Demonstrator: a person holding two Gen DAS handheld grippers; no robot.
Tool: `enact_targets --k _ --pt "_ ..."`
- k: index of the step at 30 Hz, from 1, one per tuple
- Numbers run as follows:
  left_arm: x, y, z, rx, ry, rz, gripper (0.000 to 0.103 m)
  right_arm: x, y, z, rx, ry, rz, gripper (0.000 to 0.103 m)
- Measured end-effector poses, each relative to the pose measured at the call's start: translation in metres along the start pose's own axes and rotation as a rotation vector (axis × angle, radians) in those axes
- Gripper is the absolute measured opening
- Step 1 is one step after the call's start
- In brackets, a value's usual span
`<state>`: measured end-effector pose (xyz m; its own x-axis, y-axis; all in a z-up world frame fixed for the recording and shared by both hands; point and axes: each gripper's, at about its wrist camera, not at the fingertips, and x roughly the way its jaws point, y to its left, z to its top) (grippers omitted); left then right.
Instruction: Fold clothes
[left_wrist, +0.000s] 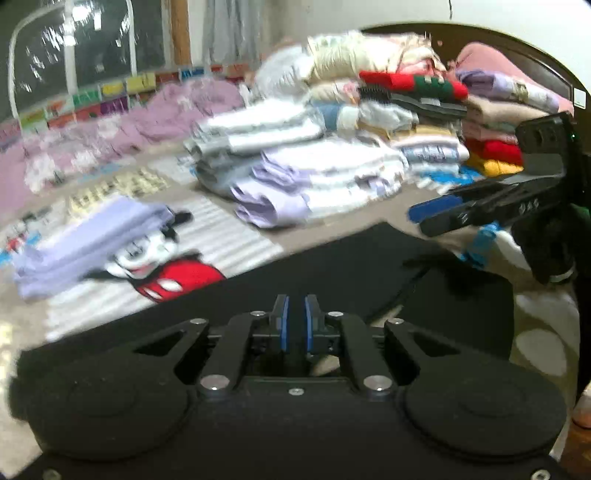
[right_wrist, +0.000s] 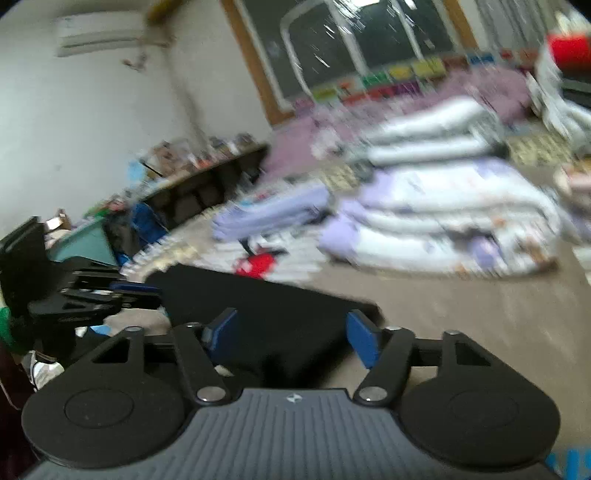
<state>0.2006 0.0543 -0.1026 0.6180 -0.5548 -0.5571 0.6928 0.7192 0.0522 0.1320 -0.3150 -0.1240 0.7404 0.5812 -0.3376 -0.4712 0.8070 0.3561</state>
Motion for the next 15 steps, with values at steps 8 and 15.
enact_targets --k 8,15 --pt "0.003 0.003 -0.005 -0.008 0.049 -0.013 0.007 0.030 0.009 -0.016 -0.120 0.253 -0.055 0.058" --pt "0.030 0.006 -0.014 -0.072 0.155 0.005 0.007 0.018 0.023 -0.005 -0.158 0.055 -0.013 0.058"
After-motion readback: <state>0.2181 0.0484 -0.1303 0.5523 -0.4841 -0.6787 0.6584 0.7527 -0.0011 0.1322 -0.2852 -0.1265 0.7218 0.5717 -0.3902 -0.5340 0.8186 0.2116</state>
